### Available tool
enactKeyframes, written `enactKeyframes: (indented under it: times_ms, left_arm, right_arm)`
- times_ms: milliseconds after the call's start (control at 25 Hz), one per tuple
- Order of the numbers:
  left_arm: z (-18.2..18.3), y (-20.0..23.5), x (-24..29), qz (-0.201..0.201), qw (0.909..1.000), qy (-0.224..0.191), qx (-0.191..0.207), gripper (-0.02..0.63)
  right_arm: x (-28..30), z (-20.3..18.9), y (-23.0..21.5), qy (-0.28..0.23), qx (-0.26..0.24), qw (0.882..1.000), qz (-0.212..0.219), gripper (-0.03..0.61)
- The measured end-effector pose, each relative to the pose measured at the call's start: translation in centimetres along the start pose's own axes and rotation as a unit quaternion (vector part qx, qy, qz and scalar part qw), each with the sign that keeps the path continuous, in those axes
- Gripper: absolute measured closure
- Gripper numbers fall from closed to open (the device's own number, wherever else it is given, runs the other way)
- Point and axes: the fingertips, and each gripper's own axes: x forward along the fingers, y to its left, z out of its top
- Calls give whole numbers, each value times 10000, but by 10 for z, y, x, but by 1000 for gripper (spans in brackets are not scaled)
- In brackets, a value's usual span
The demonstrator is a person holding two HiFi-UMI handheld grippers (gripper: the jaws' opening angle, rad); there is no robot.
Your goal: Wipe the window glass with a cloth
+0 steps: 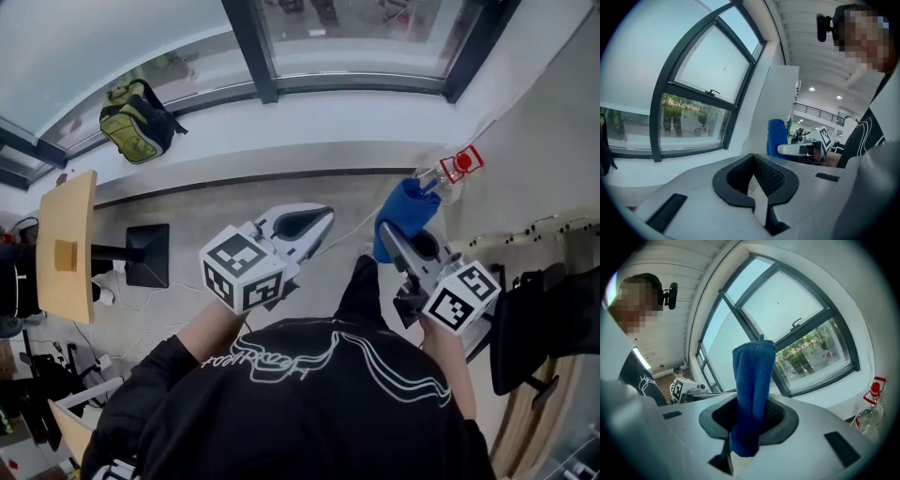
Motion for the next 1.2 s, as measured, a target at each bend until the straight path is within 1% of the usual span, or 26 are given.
enactKeyframes:
  times_ms: [160,320,400,480,640,800,880,1000,1080,1200]
  left_arm:
    - [29,54,80,253,9996,61,-114,609]
    - [56,121,170,694,9966,182,-394,609]
    - [73,143,203,881,9944,56,-576,609]
    - [85,160,221,1061,9919,-81,-691,609]
    - [100,192,227,1416,9870,-109,-757,609]
    - [131,210,222,1666,9827,-472,-666,609]
    - [134,229,218,1776,9798,-599,-696,609]
    - [122,281,212,1938,9741,-726,-907,609]
    - [118,317,209,1959,9720,-802,-1023,609]
    - [122,373,205,1979,9715,-832,-1008,609]
  right_arm:
    - [36,41,-88,48,-23,9999,139,486]
    - [83,95,-190,98,-132,9995,282,485]
    - [106,121,-231,144,-90,9993,333,485]
    - [131,143,-260,219,-141,9988,404,485]
    - [171,168,-281,348,-430,9969,554,486]
    - [185,180,-286,435,-535,9955,652,486]
    - [202,176,-288,534,-650,9938,726,486]
    - [251,164,-300,707,-863,9903,825,485]
    - [288,166,-307,700,-1015,9891,802,486]
    - [350,173,-313,605,-1181,9883,756,486]
